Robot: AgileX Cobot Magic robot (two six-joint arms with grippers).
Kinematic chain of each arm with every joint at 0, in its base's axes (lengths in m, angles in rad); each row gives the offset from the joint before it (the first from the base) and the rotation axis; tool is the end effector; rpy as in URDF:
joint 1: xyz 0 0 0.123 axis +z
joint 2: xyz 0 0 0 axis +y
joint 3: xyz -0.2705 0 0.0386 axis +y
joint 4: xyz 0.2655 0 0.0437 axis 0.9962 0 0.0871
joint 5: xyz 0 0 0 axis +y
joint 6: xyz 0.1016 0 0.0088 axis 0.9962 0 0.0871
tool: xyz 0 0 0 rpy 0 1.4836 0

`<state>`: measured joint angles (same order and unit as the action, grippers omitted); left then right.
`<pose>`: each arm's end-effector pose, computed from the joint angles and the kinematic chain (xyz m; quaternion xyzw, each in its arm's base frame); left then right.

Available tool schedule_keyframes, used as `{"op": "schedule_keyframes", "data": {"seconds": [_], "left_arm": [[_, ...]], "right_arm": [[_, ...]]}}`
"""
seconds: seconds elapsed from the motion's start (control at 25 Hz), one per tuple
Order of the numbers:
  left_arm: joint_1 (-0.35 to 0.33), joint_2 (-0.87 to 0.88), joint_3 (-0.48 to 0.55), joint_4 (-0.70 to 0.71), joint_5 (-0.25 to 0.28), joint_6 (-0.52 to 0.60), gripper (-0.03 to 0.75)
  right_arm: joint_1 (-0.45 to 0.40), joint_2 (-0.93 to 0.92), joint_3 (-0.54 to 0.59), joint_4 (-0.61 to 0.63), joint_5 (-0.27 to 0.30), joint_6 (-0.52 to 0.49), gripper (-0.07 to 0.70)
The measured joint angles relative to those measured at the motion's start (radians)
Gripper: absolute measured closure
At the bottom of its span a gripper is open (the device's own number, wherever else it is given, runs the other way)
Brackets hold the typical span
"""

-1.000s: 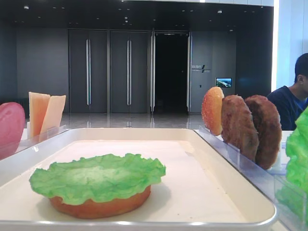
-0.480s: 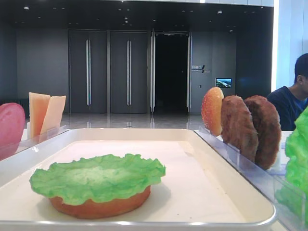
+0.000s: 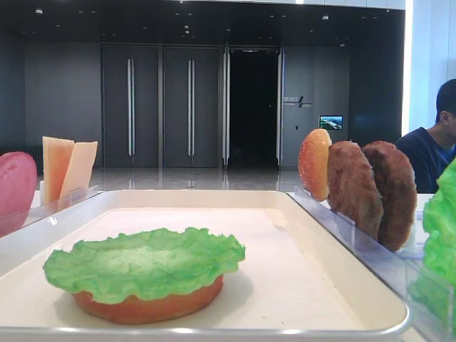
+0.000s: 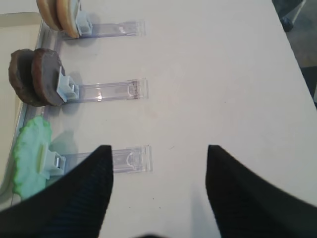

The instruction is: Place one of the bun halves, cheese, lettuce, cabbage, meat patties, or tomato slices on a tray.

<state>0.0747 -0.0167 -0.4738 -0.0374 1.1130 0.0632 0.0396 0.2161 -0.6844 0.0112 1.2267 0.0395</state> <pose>0.0303 -0.0012 0.2687 -0.0039 0.8688 0.0155 0.4949 0.0410 0.0027 0.3141 -0.0006 0.9005 0.0228 0.4342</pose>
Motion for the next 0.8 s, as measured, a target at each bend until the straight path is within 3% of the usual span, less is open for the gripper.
{"op": "schedule_keyframes", "data": {"seconds": [0.36,0.8], "left_arm": [[0.0,0.0,0.0,0.0,0.0,0.0,0.324],[0.0,0.0,0.0,0.0,0.0,0.0,0.324]], "right_arm": [[0.0,-0.209,0.118,0.0,0.001,-0.005,0.206],[0.0,-0.223,0.154,0.0,-0.022,-0.031,0.206]]}}
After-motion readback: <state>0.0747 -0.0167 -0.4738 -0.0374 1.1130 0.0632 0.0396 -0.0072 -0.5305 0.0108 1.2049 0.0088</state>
